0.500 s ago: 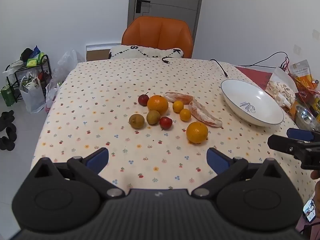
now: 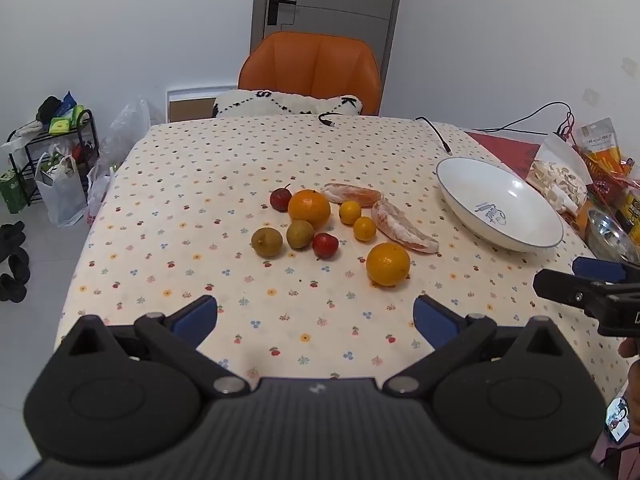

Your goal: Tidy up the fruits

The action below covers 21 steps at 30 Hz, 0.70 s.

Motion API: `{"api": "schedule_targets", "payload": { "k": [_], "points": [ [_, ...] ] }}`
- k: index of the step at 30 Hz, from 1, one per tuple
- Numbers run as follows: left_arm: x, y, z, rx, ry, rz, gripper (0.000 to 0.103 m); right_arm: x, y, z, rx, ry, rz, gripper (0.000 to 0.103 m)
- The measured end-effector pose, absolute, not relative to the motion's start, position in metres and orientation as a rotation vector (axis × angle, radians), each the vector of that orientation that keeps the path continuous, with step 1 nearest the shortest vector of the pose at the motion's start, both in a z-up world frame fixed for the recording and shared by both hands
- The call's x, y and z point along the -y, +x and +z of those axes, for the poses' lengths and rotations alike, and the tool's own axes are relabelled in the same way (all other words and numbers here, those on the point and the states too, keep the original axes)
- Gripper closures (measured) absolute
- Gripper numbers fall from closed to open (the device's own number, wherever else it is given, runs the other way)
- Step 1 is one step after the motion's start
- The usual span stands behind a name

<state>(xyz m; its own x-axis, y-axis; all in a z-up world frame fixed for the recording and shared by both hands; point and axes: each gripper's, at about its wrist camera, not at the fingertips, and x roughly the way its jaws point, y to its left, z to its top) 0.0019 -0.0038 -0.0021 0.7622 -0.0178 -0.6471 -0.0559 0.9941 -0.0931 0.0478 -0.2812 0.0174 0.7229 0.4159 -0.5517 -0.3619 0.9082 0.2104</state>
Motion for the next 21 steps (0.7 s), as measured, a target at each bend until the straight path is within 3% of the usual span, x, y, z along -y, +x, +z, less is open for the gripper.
{"api": "schedule_targets", "payload": {
  "k": [21],
  "points": [
    [0.0071, 0.0024, -0.0048, -0.711, -0.118, 0.007, 0.0, 0.2866, 0.0477, 0.0152, -0.631, 0.1, 0.411, 0.0]
  ]
}}
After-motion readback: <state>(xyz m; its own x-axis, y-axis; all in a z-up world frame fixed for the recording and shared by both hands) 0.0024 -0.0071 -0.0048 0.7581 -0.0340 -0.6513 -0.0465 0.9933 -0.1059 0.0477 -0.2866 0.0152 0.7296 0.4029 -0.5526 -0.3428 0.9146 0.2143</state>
